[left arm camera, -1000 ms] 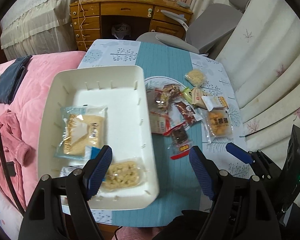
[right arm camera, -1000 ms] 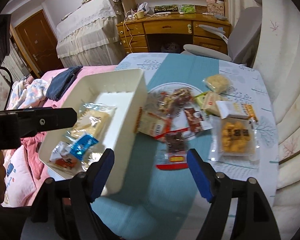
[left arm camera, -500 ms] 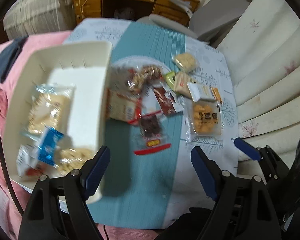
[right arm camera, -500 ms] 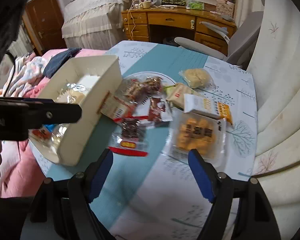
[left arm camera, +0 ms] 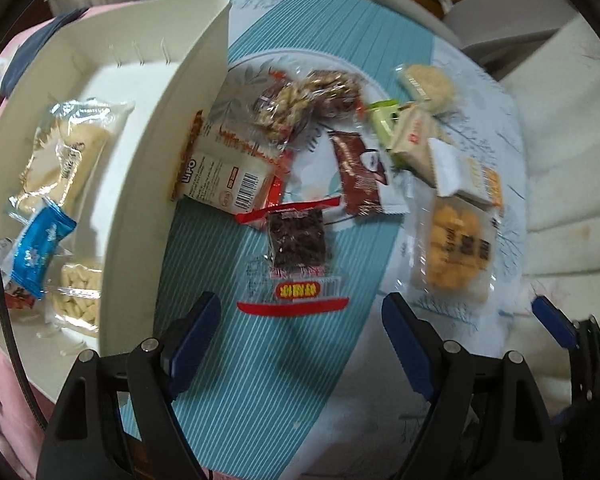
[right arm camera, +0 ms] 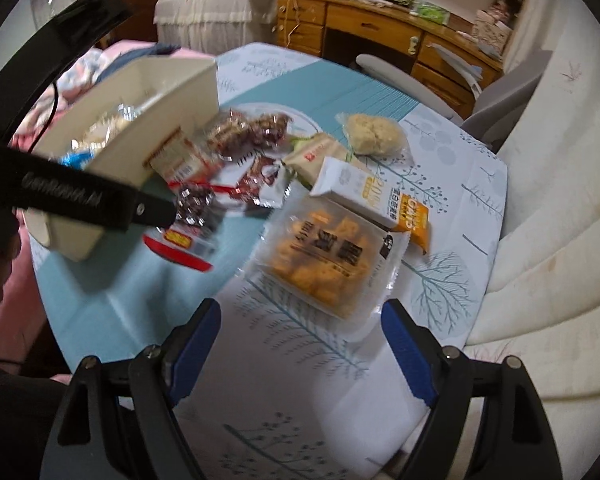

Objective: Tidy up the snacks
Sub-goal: 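Grasp the red-labelled jerky bag with the left tool while the right grasps the orange-cube bag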

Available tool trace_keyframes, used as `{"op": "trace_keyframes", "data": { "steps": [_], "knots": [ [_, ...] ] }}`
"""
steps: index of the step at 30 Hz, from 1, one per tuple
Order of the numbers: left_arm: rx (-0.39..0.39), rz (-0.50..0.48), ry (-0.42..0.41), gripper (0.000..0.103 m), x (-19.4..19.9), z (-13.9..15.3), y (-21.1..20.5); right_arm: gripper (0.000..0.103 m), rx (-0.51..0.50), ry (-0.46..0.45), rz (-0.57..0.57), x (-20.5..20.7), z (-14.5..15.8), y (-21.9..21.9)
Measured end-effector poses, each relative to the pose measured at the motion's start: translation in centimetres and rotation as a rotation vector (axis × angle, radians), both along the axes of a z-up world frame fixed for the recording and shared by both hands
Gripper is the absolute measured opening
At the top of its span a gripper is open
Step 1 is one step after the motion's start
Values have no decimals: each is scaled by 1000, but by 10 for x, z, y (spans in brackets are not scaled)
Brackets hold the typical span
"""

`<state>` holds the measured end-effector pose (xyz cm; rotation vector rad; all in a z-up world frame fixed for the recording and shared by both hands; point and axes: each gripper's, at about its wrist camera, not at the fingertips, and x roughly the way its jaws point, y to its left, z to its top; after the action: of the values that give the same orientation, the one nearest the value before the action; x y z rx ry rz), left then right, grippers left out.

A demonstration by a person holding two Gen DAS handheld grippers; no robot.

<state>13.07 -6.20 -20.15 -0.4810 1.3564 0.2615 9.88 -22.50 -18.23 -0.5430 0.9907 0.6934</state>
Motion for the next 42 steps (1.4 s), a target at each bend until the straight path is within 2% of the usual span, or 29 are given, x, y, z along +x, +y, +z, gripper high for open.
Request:
{"op": "trace_keyframes", "data": {
  "steps": [4,16,20,25,30,34,38,42],
  "knots": [
    [-14,45,42,82,10,-18,5,83,-65,-49,64,7,-9,5],
    [-61,119,129,82,15,-57,15,84,-160,-108,263,28,-34,33],
    [-47,125,141,79,23,-65,15,91,-172,-90,294,33,-45,41],
    [-27,136,155,74,34,-72,15,99,-167,-77,293,42,-55,48],
    [-9,156,149,70,35,-73,16,101,-142,-45,258,52,-62,54],
    [-10,167,156,67,33,-73,20,101,-128,-12,228,58,-66,54],
    [-10,170,156,65,31,-75,24,99,-116,64,163,64,-68,51],
    [-29,172,133,52,32,-76,28,95,-123,105,83,66,-66,51]
  ]
}}
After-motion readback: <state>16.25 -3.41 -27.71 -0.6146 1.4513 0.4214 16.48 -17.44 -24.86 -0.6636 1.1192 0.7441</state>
